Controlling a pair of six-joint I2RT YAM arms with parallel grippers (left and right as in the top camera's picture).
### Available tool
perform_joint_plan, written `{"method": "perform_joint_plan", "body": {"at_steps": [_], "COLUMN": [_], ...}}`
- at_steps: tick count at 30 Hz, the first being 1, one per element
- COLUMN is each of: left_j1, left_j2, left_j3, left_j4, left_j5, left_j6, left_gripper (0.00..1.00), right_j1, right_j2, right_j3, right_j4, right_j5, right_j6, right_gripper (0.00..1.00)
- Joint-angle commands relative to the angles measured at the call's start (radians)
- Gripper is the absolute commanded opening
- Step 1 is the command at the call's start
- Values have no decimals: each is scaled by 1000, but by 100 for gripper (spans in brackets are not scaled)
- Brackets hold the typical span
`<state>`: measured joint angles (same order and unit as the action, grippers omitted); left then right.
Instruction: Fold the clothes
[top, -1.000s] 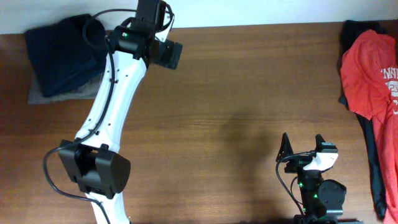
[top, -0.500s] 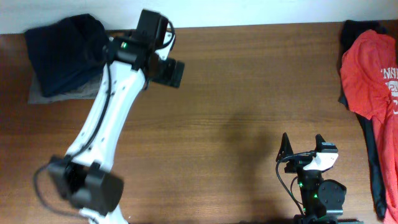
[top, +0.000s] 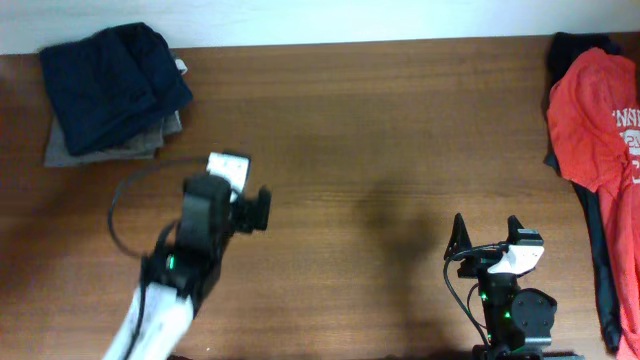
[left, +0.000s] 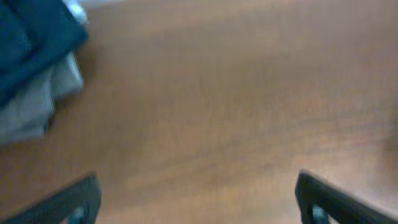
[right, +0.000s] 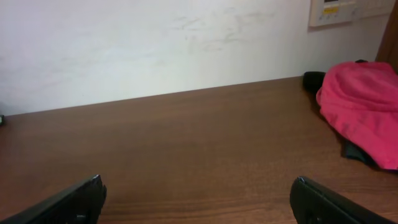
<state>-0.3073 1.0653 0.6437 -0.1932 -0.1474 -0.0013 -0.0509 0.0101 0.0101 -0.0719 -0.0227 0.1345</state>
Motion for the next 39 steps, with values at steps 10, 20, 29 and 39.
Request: {"method": "perform_joint_plan", "body": {"at_steps": [10,20,29,39], "left_j1": [97,169,215,247], "left_j2": [-502,-777,-830,-979], "left_j3": [-476,-635,-635,-635], "left_j4": [319,353,235,110], "left_j5": [-15,73,123,127], "left_j6": [-6,-6,-2,-2], "left_gripper": [99,99,99,99], "right_j1": [5,5,5,5], "right_j2": [-6,-6,-6,-6], "right_j3": [-5,-5,-5,-5], "right_j4": [-7,-7,-7,-7], "right_j5": [8,8,8,8], "right_j6": [0,0,0,0], "right_gripper": [99,99,99,99]}}
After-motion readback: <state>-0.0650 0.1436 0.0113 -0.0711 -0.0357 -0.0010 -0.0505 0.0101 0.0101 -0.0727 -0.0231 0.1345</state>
